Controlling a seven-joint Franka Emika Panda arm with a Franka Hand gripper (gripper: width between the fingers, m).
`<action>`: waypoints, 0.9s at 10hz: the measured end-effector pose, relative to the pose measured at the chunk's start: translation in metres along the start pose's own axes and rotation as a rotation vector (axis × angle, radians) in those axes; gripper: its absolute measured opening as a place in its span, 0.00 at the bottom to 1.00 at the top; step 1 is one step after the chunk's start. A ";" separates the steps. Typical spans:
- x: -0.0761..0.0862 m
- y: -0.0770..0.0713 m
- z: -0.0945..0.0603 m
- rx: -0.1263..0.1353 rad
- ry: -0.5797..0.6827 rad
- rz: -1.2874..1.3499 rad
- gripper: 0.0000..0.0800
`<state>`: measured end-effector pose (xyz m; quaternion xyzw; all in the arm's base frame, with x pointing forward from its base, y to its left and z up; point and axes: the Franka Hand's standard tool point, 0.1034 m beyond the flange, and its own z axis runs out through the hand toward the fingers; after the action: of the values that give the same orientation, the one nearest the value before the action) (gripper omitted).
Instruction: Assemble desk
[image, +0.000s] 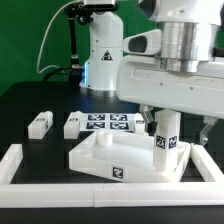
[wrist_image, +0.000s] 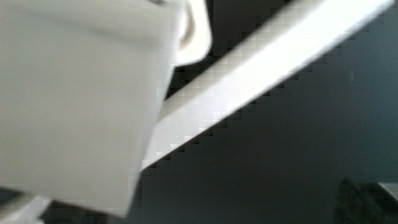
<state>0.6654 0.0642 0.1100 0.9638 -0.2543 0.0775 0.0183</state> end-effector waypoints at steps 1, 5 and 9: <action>0.001 0.002 0.001 -0.001 -0.001 -0.068 0.81; -0.001 0.005 0.001 -0.003 -0.019 -0.346 0.81; -0.024 0.020 -0.009 0.004 -0.141 -0.637 0.81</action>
Offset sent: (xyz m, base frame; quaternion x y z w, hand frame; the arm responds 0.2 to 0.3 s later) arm 0.0000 0.0000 0.0000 0.0000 0.0000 -0.1938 0.9810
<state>0.6342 0.0594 0.1153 0.9980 0.0597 0.0014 0.0222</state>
